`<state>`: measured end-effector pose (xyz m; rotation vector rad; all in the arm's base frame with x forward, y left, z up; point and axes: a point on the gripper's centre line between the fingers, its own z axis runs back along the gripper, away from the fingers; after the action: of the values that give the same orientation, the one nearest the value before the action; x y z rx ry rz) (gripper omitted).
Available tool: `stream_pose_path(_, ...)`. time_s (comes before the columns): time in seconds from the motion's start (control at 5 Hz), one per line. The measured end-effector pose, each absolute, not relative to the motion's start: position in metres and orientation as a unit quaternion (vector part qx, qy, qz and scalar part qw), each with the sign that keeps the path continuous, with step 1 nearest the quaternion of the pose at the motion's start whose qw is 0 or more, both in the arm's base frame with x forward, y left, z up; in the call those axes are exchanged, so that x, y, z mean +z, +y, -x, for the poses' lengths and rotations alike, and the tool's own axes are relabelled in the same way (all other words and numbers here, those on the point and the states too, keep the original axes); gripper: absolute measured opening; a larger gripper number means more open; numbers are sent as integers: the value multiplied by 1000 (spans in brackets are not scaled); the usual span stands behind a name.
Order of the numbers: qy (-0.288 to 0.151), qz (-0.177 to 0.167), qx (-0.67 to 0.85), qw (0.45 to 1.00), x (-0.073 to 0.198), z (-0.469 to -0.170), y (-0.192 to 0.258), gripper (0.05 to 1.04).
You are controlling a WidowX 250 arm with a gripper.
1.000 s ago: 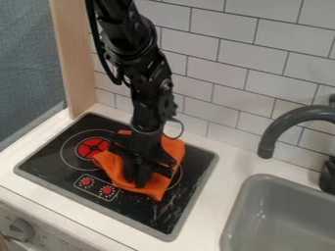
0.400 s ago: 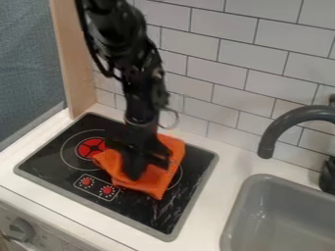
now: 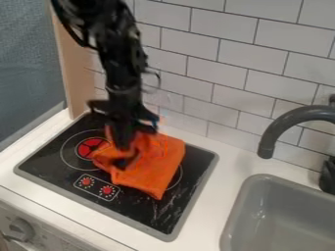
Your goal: Unfold the cloth from right to left
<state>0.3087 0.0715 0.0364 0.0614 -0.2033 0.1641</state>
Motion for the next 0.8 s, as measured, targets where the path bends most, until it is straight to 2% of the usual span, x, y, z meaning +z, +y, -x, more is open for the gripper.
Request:
stream_pose_path(0.4,-114,-24,141,983,52,-311,127,48)
stream_pose_path(0.8,-74,-20,173,982,26,-308,165,48)
